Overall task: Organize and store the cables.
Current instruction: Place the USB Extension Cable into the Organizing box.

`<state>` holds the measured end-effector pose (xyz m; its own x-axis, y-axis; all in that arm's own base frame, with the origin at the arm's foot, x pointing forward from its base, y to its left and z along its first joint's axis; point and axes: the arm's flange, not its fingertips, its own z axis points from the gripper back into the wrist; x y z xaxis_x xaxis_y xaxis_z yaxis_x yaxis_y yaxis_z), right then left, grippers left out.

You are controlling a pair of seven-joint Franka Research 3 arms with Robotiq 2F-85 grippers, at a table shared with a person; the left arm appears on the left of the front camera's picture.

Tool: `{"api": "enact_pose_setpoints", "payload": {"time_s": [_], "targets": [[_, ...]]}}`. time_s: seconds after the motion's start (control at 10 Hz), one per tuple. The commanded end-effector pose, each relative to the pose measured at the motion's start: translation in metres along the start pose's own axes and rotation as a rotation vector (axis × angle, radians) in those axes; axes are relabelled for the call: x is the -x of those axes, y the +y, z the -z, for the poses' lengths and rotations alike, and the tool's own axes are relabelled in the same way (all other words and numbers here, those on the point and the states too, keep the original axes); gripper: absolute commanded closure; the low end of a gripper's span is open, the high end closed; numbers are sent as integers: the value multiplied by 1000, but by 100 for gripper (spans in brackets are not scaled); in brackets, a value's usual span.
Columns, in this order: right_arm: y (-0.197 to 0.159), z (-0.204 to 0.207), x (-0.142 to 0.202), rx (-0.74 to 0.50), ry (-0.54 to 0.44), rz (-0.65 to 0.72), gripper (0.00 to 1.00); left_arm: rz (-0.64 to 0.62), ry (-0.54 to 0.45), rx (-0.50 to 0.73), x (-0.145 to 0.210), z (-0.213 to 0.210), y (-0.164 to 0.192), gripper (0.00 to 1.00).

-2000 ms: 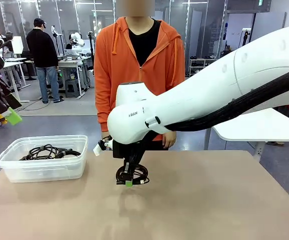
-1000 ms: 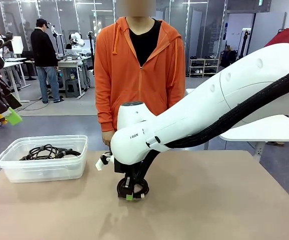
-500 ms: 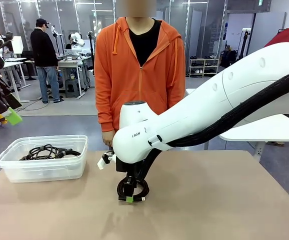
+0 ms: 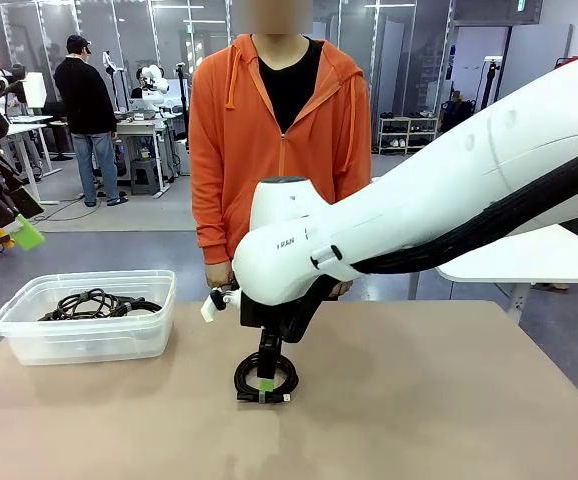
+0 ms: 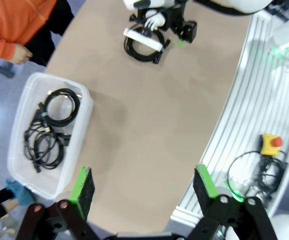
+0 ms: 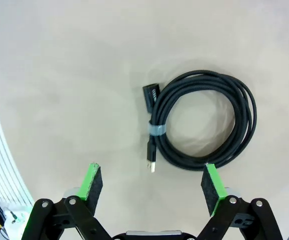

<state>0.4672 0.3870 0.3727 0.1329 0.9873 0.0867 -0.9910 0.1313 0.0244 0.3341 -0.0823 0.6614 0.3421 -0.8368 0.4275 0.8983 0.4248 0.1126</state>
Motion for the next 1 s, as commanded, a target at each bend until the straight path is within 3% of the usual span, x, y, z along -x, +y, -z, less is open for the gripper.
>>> {"api": "enact_pose_setpoints", "payload": {"time_s": [0.0,0.1,0.3,0.6,0.9], "targets": [[12,-22,25,-36,-23,-72,0,0,0,0,0,0,0,0],[11,-30,30,-41,-32,-98,0,78,3,-8,2,-18,-24,0],[9,-65,60,-34,-62,-129,0,138,157,-62,-17,-18,-50,0],[1,-121,131,-30,-151,-84,0,204,198,-52,-49,7,-43,0],[-1,-148,203,0,-165,-63,0,272,208,-34,-82,57,-28,0]]}}
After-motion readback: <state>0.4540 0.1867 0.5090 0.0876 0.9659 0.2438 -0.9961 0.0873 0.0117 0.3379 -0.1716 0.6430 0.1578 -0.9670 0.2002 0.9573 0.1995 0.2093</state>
